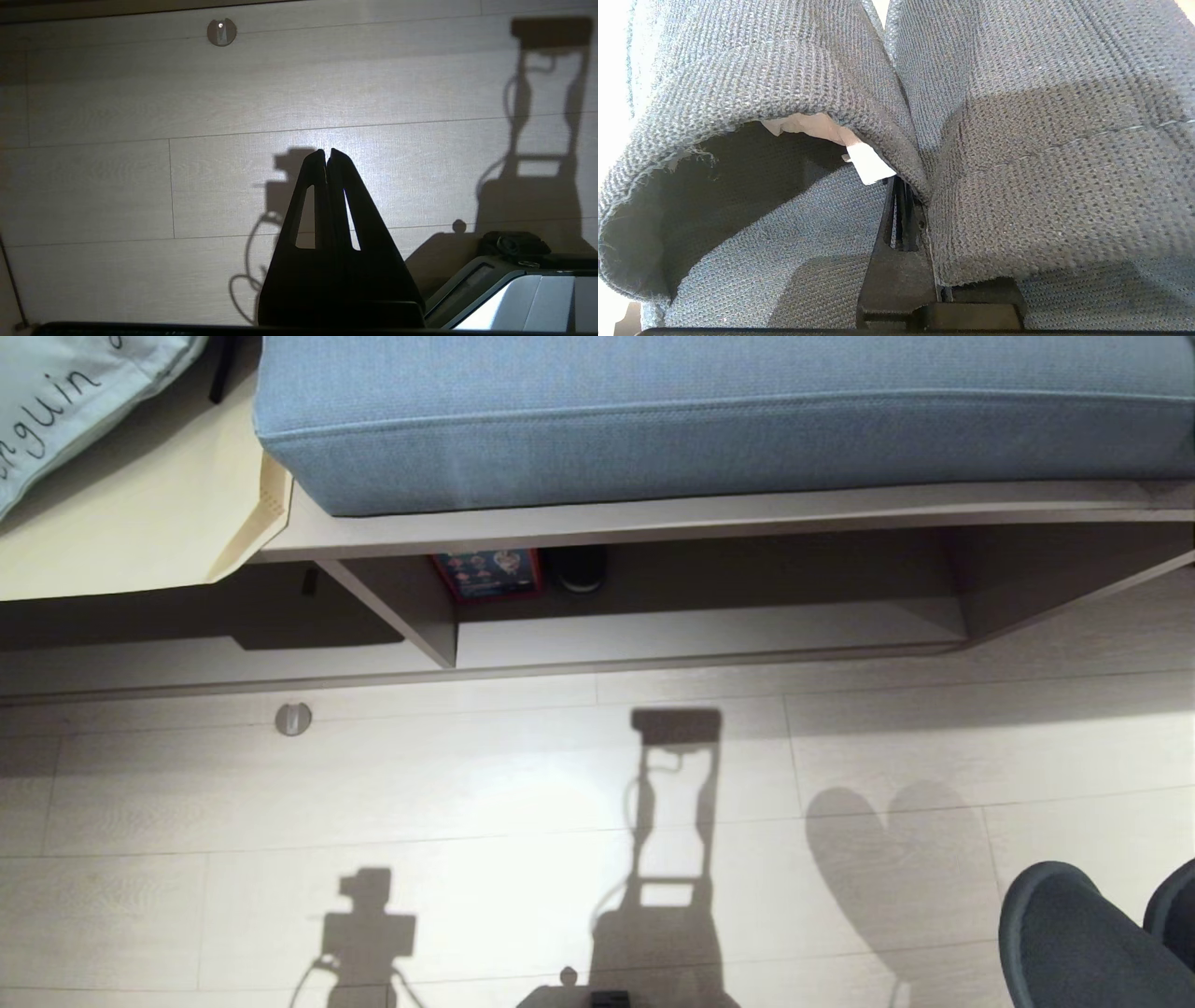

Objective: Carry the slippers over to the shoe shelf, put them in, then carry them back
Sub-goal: Place the slippers into the shoe cabinet

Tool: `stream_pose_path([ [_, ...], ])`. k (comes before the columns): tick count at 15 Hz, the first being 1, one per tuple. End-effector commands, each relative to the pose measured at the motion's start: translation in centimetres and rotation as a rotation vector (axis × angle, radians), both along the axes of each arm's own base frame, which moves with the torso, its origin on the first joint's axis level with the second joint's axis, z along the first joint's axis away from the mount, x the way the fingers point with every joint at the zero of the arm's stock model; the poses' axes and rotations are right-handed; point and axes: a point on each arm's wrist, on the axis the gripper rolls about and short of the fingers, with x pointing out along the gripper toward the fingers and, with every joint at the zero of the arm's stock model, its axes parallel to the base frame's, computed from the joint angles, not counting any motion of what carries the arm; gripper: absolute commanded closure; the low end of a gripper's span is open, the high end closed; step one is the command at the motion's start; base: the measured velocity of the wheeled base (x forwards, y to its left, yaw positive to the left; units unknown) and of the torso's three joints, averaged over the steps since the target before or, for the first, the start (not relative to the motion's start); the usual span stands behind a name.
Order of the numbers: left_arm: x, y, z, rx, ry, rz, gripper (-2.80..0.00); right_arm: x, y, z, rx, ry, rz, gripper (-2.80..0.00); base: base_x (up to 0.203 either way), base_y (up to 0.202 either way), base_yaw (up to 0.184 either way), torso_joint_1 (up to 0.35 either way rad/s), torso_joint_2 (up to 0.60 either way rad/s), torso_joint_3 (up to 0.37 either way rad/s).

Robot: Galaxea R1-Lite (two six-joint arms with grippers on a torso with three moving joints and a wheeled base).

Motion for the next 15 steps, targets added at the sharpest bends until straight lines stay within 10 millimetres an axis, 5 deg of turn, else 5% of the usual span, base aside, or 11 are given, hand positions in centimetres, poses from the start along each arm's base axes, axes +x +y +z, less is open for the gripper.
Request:
stream_pose_path([
  [1,0.0,0.0,0.02,0.0,0.0,0.001,0.0,0.0,0.0,0.0,-0.001,0.0,0.001,0.0,0.0,0.0,0.0,0.002,0.01,-0.195],
  [15,0.01,0.0,-0.02,0.0,0.002,0.001,0.0,0.0,0.0,0.0,-0.001,0.0,0.001,0.0,0.0,0.0,0.0,0.002,0.0,-0.198],
])
